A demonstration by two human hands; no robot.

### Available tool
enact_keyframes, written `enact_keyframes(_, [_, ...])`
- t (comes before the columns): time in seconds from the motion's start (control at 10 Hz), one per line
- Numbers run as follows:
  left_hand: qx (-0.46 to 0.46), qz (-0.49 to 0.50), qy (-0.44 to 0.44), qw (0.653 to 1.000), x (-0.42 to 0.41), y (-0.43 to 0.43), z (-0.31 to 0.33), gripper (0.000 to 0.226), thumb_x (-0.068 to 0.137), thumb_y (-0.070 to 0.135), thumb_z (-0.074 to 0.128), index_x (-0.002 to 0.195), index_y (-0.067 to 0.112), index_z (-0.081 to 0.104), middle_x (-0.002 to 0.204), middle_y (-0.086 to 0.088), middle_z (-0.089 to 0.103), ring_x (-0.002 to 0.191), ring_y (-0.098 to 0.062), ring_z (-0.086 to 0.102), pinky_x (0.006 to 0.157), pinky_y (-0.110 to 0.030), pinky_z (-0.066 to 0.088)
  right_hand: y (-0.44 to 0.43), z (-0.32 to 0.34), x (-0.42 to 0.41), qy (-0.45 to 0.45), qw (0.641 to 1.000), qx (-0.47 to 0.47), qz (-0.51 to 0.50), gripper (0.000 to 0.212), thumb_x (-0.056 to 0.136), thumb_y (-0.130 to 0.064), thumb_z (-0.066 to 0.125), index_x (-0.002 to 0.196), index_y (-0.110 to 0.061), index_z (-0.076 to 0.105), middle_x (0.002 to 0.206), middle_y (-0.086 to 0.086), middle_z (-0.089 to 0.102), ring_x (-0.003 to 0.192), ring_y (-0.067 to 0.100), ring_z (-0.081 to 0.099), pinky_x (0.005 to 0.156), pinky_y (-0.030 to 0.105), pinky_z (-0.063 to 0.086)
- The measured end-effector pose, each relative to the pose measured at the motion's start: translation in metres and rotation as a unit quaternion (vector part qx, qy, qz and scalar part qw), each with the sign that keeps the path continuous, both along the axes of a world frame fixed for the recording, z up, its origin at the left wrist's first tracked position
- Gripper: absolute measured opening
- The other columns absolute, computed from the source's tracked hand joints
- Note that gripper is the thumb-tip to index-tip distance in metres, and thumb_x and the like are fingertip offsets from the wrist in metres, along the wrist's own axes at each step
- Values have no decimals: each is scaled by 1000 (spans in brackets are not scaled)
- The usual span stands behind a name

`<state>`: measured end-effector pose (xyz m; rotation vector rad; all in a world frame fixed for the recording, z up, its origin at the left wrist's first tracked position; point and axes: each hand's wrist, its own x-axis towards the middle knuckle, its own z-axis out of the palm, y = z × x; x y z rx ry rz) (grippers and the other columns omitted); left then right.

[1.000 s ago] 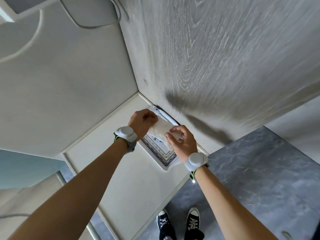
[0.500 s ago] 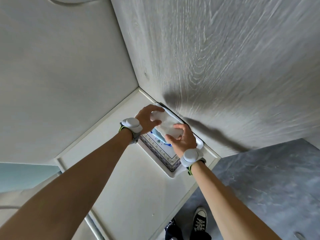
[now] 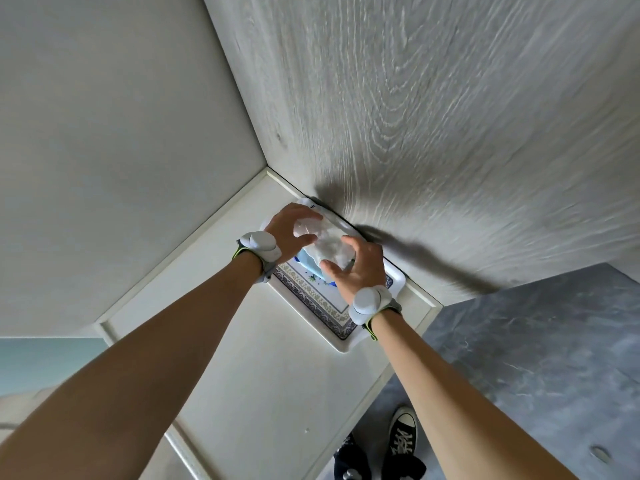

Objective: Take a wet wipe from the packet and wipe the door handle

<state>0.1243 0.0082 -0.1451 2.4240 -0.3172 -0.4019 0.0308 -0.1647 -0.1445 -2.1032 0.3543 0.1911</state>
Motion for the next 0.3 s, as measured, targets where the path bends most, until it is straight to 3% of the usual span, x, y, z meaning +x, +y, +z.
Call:
enact_keyframes(0.1, [-13,19,4,1000,-5,4,7,40,87,22,70,125,29,61,142,0,46,127,-21,47,105,-41,43,-3,5,-5,17,1000,-25,-7,54,83,-51,69,131,-32,53,139,1,40,96,12,54,89,35,52])
enact_keyframes(0.2, [16,27,-2,1000,-13,6,15,40,88,23,68,127,29,60,150,-1,39,138,-25,33,112,-45,34,-8,12,-13,31,999,-38,-3,51,87,-54,62,131,-29,54,143,3,40,107,17,58,94,37,51])
enact_keyframes(0.3, [22,42,-6,999,-24,6,35,37,90,24,66,126,28,61,152,-1,37,141,-27,27,113,-44,27,-17,29,-24,27,999,-33,-19,51,91,-56,57,128,-21,57,140,8,49,113,20,60,89,33,50])
